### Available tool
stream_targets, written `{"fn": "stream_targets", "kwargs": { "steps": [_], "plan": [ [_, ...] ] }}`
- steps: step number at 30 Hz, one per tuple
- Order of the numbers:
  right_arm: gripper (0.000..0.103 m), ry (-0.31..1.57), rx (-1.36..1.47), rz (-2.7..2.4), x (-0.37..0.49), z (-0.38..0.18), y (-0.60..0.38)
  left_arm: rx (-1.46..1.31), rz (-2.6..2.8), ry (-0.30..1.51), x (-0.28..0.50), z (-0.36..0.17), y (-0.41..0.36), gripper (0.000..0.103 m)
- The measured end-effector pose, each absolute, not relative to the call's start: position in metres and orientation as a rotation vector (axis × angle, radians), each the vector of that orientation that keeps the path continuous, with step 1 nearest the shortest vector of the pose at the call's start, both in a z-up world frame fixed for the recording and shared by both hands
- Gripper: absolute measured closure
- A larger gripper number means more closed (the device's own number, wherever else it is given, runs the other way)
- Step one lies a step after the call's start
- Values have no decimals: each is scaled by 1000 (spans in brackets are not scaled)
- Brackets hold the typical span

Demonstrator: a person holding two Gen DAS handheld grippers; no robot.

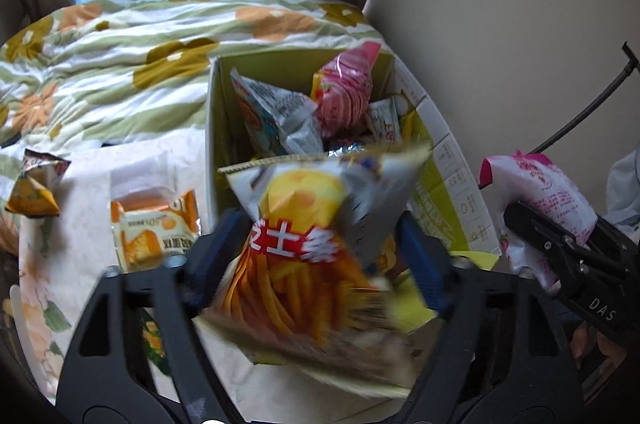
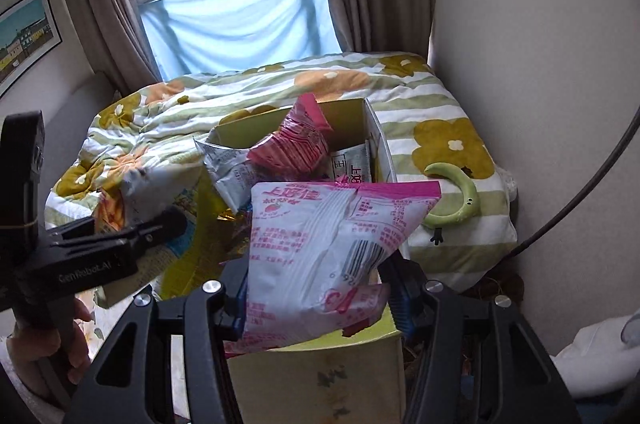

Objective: Organize snacks
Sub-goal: 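Carry both bags over the box and open both grippers to drop them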

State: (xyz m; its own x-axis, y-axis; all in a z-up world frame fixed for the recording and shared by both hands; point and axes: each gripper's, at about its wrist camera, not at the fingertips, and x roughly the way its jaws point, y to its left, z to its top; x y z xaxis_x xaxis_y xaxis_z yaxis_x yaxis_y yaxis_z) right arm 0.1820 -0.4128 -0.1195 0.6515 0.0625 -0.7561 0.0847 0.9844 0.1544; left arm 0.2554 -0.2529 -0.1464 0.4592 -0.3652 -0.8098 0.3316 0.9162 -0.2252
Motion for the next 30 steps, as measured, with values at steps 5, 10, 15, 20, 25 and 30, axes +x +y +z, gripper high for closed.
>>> {"fn": "stream_targets", "kwargs": {
  "steps": [5,10,15,20,25,30],
  "plan": [
    [53,895,208,22,191,-132,-423,28,-396,1005,241,-151,-255,1],
    [53,922,233,38,198,-147,-429,31,-370,1031,236,-154,-238,1],
    [53,930,251,42,203,-145,-428,-21,-366,1026,235,-149,-217,1],
    [53,974,248,23,221,-146,-426,-21,-347,1002,236,-137,-209,1],
    [49,1017,287,-1,233,-159,-429,-11,-316,972,239,-127,-198,1],
    [2,959,285,-5,225,-158,-427,-31,-298,967,238,-125,-187,1]
  ]
}}
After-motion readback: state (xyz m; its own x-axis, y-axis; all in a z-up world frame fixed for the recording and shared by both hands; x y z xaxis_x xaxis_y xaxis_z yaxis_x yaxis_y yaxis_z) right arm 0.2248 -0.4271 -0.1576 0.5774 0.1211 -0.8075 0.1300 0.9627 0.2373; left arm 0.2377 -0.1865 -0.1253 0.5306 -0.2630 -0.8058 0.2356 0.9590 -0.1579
